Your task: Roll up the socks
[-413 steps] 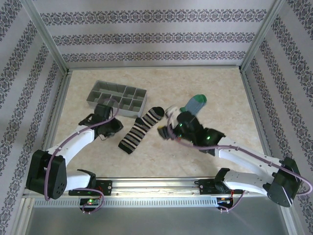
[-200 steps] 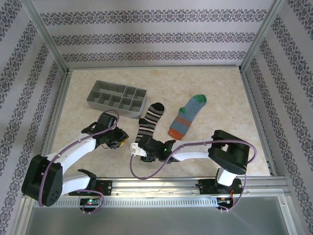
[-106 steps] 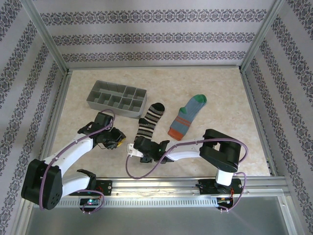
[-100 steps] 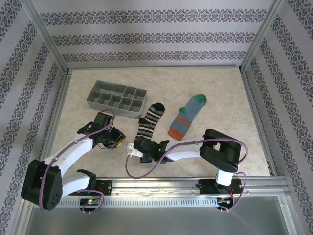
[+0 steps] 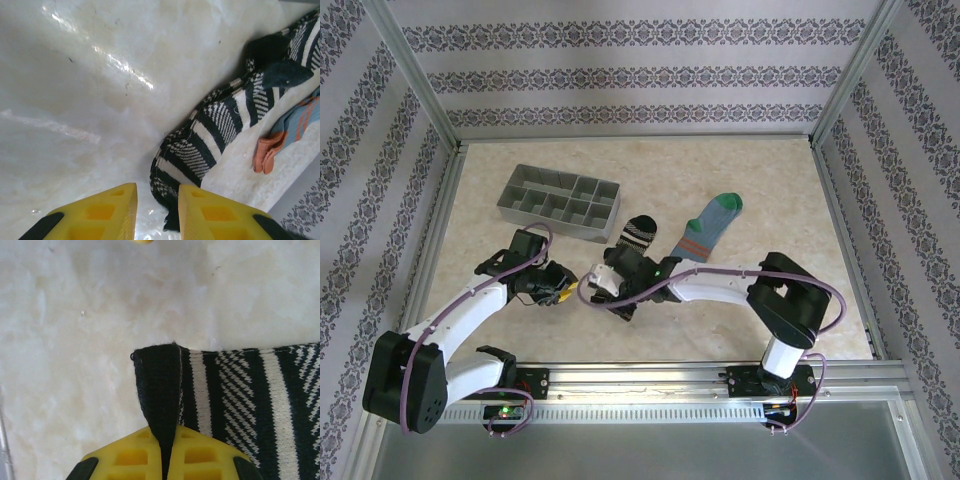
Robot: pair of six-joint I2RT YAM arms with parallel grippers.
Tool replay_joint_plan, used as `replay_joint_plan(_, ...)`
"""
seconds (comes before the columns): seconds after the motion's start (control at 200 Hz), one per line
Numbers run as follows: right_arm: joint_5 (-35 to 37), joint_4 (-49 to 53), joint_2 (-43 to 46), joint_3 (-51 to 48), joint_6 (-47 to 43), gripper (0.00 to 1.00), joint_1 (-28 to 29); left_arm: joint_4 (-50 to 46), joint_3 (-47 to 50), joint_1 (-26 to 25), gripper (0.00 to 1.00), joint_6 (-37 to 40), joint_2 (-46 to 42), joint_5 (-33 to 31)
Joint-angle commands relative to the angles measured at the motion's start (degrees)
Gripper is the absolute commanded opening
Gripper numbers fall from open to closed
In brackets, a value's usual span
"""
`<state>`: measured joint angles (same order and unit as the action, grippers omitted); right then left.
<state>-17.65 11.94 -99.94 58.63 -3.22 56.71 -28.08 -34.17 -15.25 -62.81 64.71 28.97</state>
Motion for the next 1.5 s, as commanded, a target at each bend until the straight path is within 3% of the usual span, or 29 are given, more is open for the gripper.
replay_joint_plan(0.0, -11.72, 4.94, -4.29, 3.81, 5.45, 0.00, -3.27, -0.14, 1.83, 0.49, 0.27, -0.72, -1.24, 3.39)
replay_joint_plan(0.14, -17.64, 7.53, -8.67, 7.11, 7.67, 0.00, -7.16, 4.15, 4.40, -1.27, 0.27, -5.09, -2.36, 4.95)
replay_joint_plan(0.325, -19.90, 7.24, -11.13, 7.63, 9.59, 0.00, -10.64, 14.29, 7.94, -6.16, 0.28, -12.48, -0.89, 3.93)
replay_joint_plan(0.49, -22.33, 7.91, -13.36, 8.68, 10.50, 0.00, -12.21, 24.03, 9.39, -9.21, 0.35, -17.56, 3.32, 1.93)
replay_joint_plan(1.004, -27.82, 8.18, -17.13, 9.84, 15.79, 0.00, -15.11, 37.65, 7.92, -11.41, 0.36, -20.27, 16.90, -1.03)
replay_joint_plan(1.114, -28.14, 8.25, -17.48, 9.67, 15.92, 0.00, -15.09, 40.32, 6.74, -11.48, 0.30, -20.38, 20.23, -1.57)
replay_joint_plan(1.244, -27.52, 8.50, -17.18, 9.18, 14.93, 0.01, -15.05, 39.64, 5.89, -11.63, 0.00, -21.45, 22.22, -2.30)
replay_joint_plan(1.364, -24.08, 7.59, -12.85, 7.08, 11.23, 0.17, -14.60, 32.78, 4.88, -11.68, 0.00, -21.57, 20.22, -2.72)
replay_joint_plan(1.499, -13.73, -1.78, 0.98, -2.21, 3.55, 0.29, -12.56, 21.50, 4.37, -11.65, 0.00, -22.00, 15.47, -2.09)
